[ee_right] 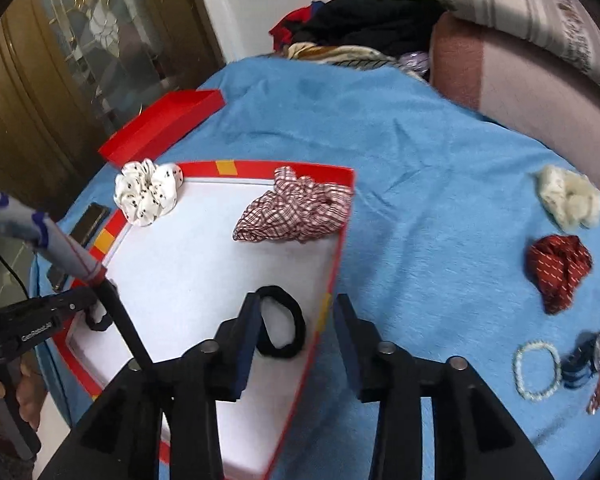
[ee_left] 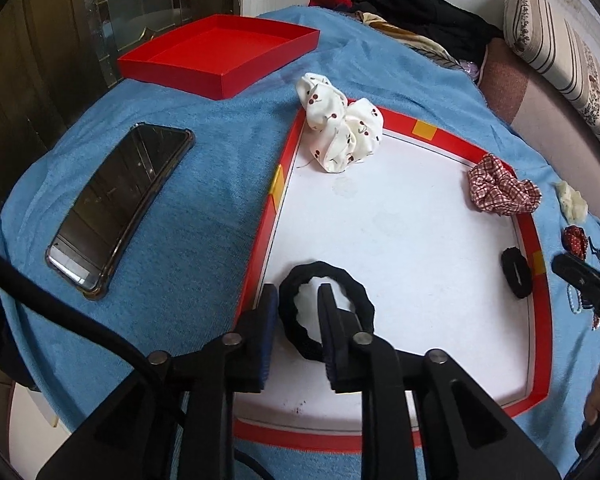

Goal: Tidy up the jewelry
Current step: 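Carry both black hair ties onto the tray and open both tools, then grasp the pale bead bracelet with the left tool while the right tool grasps the pearl bracelet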

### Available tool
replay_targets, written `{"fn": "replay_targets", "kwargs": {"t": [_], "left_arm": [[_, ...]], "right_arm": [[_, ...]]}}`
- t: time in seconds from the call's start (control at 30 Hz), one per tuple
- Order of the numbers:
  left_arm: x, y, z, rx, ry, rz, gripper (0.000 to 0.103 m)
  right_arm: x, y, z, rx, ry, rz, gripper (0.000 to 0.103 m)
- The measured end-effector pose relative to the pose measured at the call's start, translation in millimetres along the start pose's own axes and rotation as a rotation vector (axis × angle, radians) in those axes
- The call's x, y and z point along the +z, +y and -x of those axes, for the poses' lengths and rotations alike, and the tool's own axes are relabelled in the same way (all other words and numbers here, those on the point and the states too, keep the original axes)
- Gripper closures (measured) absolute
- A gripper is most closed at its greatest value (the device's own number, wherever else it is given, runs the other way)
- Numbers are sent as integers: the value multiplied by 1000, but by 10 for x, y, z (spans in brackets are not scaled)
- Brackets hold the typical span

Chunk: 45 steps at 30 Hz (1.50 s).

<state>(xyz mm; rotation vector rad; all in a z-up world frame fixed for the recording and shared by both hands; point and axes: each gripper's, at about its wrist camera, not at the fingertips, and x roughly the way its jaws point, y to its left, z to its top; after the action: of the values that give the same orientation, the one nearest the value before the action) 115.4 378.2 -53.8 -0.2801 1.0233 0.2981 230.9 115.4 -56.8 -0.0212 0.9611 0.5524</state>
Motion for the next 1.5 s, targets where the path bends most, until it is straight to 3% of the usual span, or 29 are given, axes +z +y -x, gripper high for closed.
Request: {"fn": "replay_targets", "kwargs": {"t": [0.07,0.2,0.23,0.27,0.57,0.73,0.83,0.93,1.1,1.27,1.5], "left_arm": [[-19,-1,72,12,-17,1,71],[-68,40,248,8,-48,27,69],[-80,52,290,9,-54,37,69],[-95,67,329,8,-57,47,69],[-188,80,650,-15,-83,58,67],[-200,-165,748,-49,-82,27,66],[-231,-423,815,-79,-84,-18,61],[-269,-745,866,-111,-83,-73,57],[-317,-1321,826,-166,-62,-169,53],[-423,-1998,624,-238,-12,-247,53],[-528,-2807,215,-313,70,-327,53]], "right_arm": [[-125,-2,48,16,29,-7,62],[-458,71,14,48,113,10,64],[-527,100,1,45,121,19,71],[-579,128,-20,42,133,30,92],[-806,318,128,60,147,36,89],[-858,269,239,112,134,2,85],[-907,140,428,115,90,-16,73],[-1007,-121,640,66,48,-25,73],[-1283,-926,1060,-54,-5,-114,72],[-1515,-1748,1384,-181,-31,-240,72],[-1629,-2597,1676,-260,-87,-387,63]]}}
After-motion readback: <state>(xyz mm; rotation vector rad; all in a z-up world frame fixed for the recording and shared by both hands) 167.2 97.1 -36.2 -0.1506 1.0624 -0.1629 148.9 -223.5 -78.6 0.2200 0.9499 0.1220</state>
